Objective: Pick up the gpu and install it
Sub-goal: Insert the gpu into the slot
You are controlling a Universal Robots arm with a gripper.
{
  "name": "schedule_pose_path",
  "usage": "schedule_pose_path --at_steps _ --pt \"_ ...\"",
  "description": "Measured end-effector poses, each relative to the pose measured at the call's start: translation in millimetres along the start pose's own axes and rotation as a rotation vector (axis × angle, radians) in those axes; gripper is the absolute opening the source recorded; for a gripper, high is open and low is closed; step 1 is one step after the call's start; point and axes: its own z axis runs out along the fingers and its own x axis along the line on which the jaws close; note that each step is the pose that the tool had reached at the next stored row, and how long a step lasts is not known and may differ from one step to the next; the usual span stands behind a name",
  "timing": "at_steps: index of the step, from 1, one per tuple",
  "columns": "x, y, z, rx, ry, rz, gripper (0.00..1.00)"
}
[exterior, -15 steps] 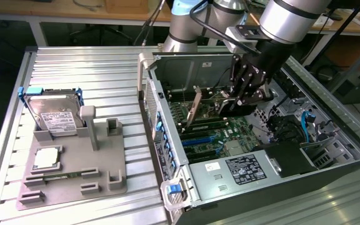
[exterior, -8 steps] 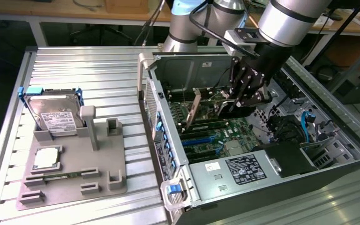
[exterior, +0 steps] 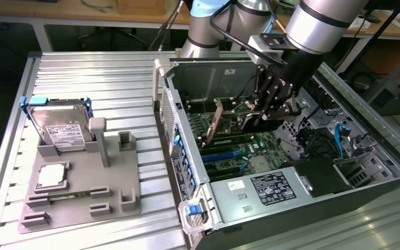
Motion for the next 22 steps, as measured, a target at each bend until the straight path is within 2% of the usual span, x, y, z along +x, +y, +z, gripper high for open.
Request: schedule_pose_path --at_steps 22 --pt "0.1 -0.5 7.8 0.0000 0.0000 0.000 0.27"
